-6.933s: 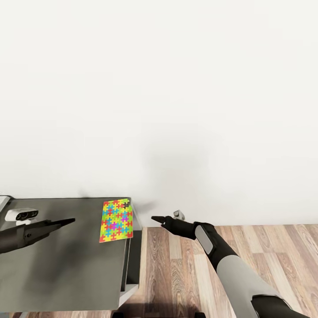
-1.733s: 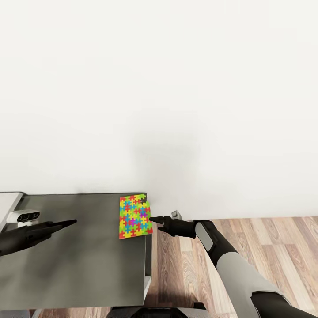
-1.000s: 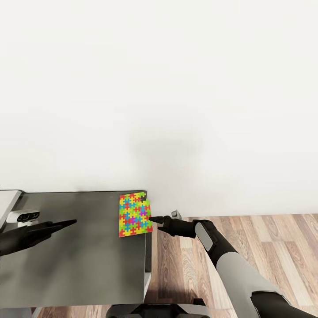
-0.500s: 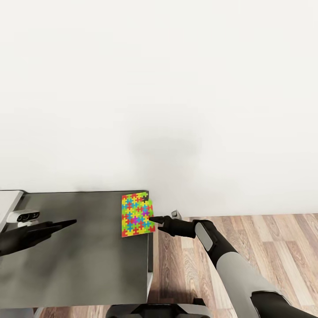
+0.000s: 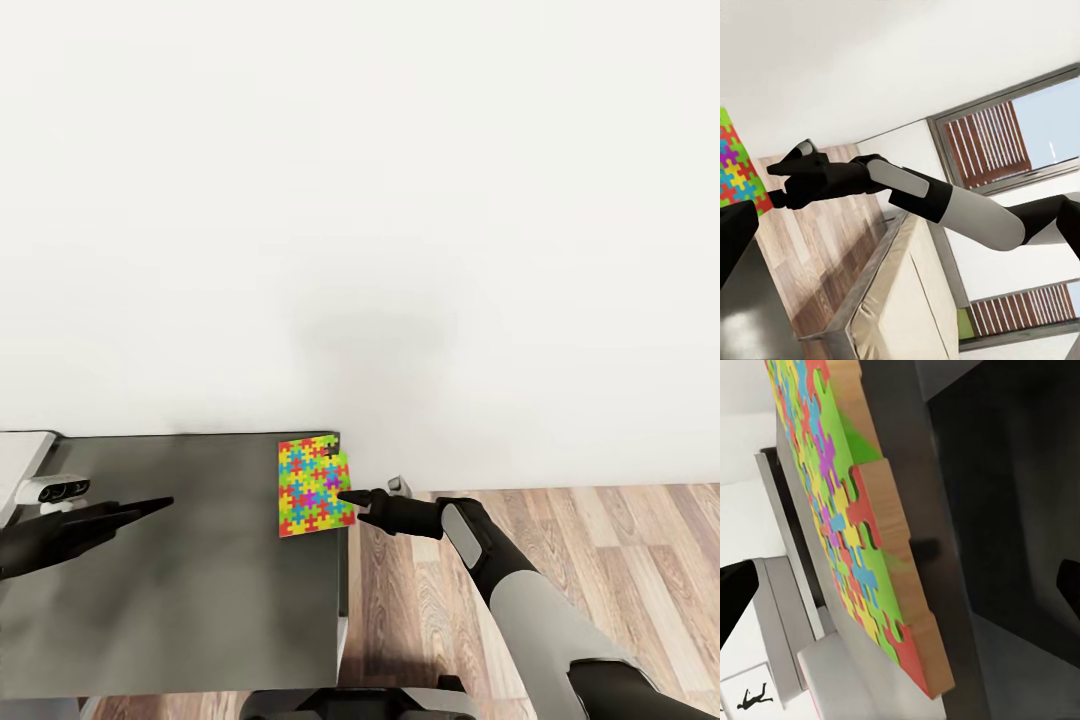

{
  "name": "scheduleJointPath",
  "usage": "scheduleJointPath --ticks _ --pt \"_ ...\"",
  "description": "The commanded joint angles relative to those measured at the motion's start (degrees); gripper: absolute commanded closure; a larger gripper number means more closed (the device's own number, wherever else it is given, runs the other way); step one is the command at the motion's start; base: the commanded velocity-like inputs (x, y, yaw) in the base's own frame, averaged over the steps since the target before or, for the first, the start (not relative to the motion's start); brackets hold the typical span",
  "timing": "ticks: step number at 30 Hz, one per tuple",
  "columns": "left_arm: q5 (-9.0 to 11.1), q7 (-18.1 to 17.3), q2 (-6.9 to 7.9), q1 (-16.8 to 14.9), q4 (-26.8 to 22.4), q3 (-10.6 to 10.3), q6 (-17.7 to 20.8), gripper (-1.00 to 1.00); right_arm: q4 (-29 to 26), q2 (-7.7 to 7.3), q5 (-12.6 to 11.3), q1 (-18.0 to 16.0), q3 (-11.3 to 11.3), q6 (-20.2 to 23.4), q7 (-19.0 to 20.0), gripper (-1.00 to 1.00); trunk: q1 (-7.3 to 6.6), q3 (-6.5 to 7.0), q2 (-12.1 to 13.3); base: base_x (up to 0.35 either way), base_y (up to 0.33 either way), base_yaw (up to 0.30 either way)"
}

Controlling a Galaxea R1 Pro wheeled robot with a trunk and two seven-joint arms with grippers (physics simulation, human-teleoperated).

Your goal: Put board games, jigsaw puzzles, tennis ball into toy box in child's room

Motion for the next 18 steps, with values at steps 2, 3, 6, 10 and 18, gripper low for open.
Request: scheduleJointPath --ticks 2,3,6,10,18 --pt "-0.01 -0.21 0.00 -0.02 -0.01 -0.01 0.61 -1.00 -0.02 0.01 -0.19 -0.03 -0.03 0.32 -0.01 -1.00 0.03 -0.08 -0.09 0.000 0.020 0.000" --pt "-0.01 -0.21 -0.01 -0.02 -0.01 -0.01 0.61 -1.00 -0.02 0.01 -0.18 -0.03 -0.03 0.32 0.00 -1.00 0.03 -0.08 -0.09 0.000 0.012 0.000" --pt "-0.01 -0.21 0.03 -0.02 -0.01 -0.01 0.61 -1.00 -0.02 0.01 -0.19 -0.03 -0.03 0.32 0.02 -1.00 0.03 -0.08 -0.09 0.000 0.008 0.000" --pt "-0.01 -0.21 0.03 -0.02 -0.01 -0.01 0.61 -1.00 -0.02 0.01 -0.19 -0.03 -0.03 0.31 0.03 -1.00 0.03 -0.08 -0.09 0.000 0.003 0.000" --pt "-0.01 -0.21 0.01 -0.02 -0.01 -0.01 0.61 -1.00 -0.02 0.01 -0.20 -0.03 -0.03 0.32 0.04 -1.00 0.03 -0.08 -0.09 0.000 0.001 0.000"
